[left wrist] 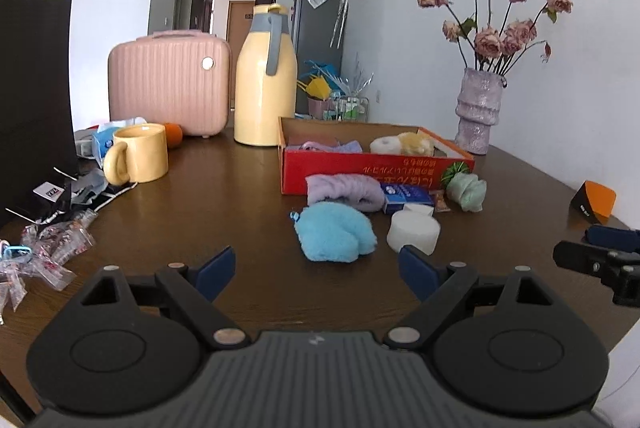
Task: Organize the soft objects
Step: 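Move both grippers back over the lavender fuzzy headband, then close both grippers on the lavender headband and lift it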
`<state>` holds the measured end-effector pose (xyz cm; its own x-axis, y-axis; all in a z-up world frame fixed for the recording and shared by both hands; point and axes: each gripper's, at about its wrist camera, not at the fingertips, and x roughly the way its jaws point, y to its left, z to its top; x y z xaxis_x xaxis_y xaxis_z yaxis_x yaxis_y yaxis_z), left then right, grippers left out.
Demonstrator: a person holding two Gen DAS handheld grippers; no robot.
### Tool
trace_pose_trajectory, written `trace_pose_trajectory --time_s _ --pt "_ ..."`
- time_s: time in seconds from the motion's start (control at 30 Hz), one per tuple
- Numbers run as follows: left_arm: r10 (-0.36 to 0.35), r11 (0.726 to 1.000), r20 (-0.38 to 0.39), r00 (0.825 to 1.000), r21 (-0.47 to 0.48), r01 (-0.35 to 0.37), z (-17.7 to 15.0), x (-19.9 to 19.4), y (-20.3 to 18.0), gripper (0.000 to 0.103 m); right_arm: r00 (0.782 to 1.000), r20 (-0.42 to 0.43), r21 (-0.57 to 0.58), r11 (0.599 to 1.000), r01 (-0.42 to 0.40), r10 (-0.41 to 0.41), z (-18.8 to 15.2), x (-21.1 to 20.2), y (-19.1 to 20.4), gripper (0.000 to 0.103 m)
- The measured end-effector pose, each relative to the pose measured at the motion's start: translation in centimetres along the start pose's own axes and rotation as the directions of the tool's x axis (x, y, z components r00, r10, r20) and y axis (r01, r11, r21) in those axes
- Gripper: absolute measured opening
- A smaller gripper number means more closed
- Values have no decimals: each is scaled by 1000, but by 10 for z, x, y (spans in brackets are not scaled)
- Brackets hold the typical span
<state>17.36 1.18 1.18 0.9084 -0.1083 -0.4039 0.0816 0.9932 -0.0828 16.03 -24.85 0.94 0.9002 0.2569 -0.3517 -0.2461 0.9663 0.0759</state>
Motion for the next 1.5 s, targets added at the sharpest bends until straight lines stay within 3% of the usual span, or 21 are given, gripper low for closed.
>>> trace_pose_trajectory --time_s 0.13,0.27,0.4,0.57,0.63,0.7,0.8,1.03,1.23,1.4,1.43,1.5 --pt "-8 999 -39 999 -33 7 3 24 11 90 999 -47 12 1000 -14 15 6 25 -3 57" --pt "-73 995 -24 997 -70 71 24 64 21 89 995 -77 77 995 -58 64 25 72 -12 52" --pt "-106 990 -89 990 -102 96 61 136 23 78 989 -103 37 994 -106 109 50 139 -7 46" --pt "-128 985 -184 974 -137 104 84 225 24 69 981 -167 13 995 -98 99 77 230 -4 41" --pt "-151 979 -239 959 -169 112 81 251 28 61 979 -185 19 996 -86 88 80 256 -6 37" --pt "-176 973 -267 948 -193 126 76 266 32 44 974 -211 22 996 -86 88 81 279 -5 35" --pt "-234 955 -272 934 -244 168 67 273 44 22 970 -210 35 992 -119 124 80 296 -1 34" --pt "-222 953 -292 930 -267 144 66 263 64 18 958 -242 -49 985 -168 151 67 302 25 34" --pt "-198 967 -311 930 -218 133 70 257 59 17 937 -282 31 979 -204 204 66 305 19 35" --pt "-191 969 -314 930 -209 128 70 259 57 17 934 -293 29 978 -206 205 61 308 19 35" --pt "-190 970 -312 931 -207 128 70 259 57 17 932 -293 30 977 -212 211 61 307 19 28" --pt "-190 970 -305 933 -207 130 70 258 56 16 933 -286 32 975 -219 219 61 306 20 24"
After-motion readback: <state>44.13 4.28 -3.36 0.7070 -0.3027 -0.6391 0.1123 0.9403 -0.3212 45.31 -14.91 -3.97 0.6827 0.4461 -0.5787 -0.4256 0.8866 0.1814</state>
